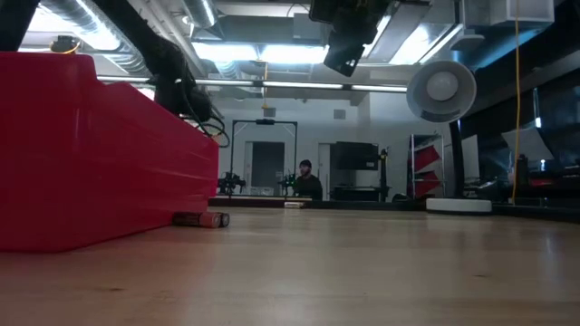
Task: Sort batteries
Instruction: Put the black battery into the left red bin
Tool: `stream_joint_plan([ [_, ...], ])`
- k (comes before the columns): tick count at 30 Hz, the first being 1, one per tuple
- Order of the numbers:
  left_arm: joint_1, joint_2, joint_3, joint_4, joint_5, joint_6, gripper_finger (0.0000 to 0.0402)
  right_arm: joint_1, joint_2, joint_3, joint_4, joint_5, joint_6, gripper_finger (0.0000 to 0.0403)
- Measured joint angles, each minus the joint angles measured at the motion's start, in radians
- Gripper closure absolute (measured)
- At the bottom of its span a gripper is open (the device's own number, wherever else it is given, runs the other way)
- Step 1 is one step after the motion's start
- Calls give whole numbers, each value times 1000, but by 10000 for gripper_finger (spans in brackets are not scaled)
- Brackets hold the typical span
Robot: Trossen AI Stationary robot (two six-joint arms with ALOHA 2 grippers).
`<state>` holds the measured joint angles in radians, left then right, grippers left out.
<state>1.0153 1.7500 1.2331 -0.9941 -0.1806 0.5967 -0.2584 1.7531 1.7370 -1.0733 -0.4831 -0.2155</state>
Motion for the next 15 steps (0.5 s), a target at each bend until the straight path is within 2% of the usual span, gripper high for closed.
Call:
stream_joint_plan([
  [3,-8,26,1,-18,-14,20,208,2,0,0,-2,0,2,398],
  [10,-26,149,0,-92,-156,42,208,3,0,0,-24,0,25,398],
  [15,-27,187,0,-83,-171,27,208,3,0,0,-30,0,27,398],
])
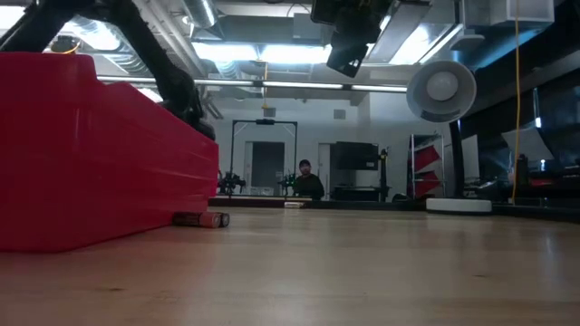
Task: Sort batteries
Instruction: Put the black battery into the left red bin
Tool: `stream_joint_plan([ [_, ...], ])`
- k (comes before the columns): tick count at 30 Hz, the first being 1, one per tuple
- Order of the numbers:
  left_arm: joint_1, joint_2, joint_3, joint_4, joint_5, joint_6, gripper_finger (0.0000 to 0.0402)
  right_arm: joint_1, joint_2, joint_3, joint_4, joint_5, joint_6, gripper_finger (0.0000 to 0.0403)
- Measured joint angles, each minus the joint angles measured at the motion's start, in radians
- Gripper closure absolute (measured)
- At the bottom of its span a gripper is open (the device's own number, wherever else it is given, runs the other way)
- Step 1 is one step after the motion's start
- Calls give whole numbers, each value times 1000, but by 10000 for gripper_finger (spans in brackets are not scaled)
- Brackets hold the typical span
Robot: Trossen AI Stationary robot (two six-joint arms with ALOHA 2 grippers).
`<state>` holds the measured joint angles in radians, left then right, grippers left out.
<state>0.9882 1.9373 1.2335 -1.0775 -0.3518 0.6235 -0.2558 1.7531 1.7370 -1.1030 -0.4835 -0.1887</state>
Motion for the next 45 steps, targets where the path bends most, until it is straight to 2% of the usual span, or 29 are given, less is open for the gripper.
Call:
stream_joint_plan([
  [8,0,69,5,6,-54,-36,209,0,0,0,-12,0,1,398],
  [11,-2,93,6,1,-53,-40,224,0,0,0,-23,-4,1,398],
  [14,-12,102,5,-1,-57,-39,262,0,0,0,-24,-6,2,398],
  [19,-32,103,5,-1,-59,-37,356,0,0,0,-23,-7,4,398],
  [20,-38,102,5,-1,-60,-38,363,0,0,0,-23,-7,4,398],
  [45,-174,48,3,58,-21,-41,358,1,0,0,-24,-7,5,398],
])
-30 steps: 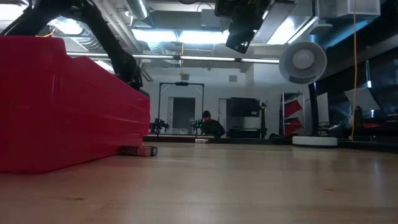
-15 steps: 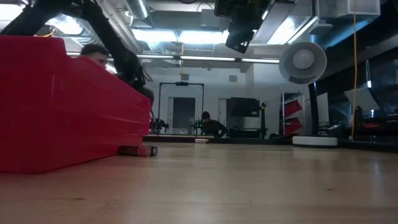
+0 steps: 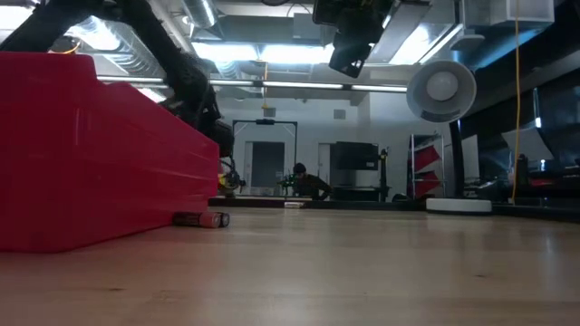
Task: Sort batteries
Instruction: Put the black battery into the left red bin
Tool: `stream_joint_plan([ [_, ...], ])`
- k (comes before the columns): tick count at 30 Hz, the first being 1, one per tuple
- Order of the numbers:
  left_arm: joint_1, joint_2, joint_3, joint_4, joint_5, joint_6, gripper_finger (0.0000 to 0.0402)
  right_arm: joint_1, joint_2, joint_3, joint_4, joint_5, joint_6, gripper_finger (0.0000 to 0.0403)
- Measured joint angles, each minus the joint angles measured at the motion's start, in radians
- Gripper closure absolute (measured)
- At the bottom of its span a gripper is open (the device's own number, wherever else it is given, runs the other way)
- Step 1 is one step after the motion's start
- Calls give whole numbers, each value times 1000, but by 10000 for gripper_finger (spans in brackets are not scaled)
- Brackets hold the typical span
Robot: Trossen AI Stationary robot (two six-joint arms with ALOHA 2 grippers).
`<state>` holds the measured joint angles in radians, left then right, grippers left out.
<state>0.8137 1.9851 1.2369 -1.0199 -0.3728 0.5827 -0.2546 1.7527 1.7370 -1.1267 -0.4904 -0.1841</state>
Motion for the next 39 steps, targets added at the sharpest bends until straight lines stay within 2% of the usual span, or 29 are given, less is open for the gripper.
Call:
stream_joint_plan([
  [6,-32,-62,1,11,46,-8,360,0,0,0,0,0,-3,397],
  [10,-32,-162,13,-4,39,-32,360,0,0,0,1,0,-7,397],
  [12,-32,-226,19,-7,75,-57,359,0,0,0,2,0,-7,398],
  [15,-43,-340,20,-13,194,-136,360,0,0,0,4,0,-10,398],
  [19,-58,-491,20,-38,414,-339,360,0,0,0,3,0,-11,398],
  [22,-82,-588,18,-102,493,-492,358,0,0,0,3,0,-18,397],
  [29,-175,-708,12,-316,492,-809,359,-1,0,0,28,1,-46,398],
  [35,-304,-721,7,-372,451,-938,358,-2,0,0,36,3,-65,397],
  [39,-393,-722,-60,-365,444,-1022,359,-2,0,0,30,10,-76,398],
])
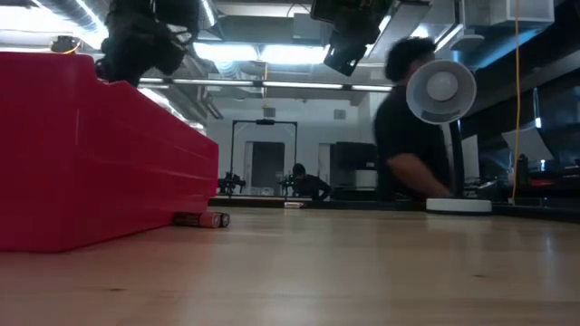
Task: Sort batteries
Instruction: Put the black battery into the left red bin, then put the silver battery into the right red bin
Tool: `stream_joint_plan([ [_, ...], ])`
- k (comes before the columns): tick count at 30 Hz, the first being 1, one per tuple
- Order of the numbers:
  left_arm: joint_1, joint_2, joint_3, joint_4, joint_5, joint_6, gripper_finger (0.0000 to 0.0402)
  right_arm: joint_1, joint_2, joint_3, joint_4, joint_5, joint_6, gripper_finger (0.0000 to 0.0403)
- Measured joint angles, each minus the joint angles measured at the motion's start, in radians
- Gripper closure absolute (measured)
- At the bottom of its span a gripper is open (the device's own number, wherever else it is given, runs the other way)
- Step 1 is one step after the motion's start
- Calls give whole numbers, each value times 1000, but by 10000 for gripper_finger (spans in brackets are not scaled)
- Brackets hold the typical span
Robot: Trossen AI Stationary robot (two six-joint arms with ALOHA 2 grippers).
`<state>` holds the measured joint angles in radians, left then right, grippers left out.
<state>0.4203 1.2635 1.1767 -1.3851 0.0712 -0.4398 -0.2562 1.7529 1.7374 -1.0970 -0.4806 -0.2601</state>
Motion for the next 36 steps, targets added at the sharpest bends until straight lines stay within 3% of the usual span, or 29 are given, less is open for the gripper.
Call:
stream_joint_plan([
  [11,-154,-4,-157,96,10,-116,353,-11,0,0,-21,-1,-21,398],
  [23,-199,-4,-225,90,0,-186,286,-21,0,0,-36,-27,-60,397],
  [28,-191,-4,-202,38,-1,-107,251,-29,0,0,-30,-28,-62,397],
  [36,-59,-5,-71,-21,-129,77,229,-34,0,0,-29,-35,-58,398],
])
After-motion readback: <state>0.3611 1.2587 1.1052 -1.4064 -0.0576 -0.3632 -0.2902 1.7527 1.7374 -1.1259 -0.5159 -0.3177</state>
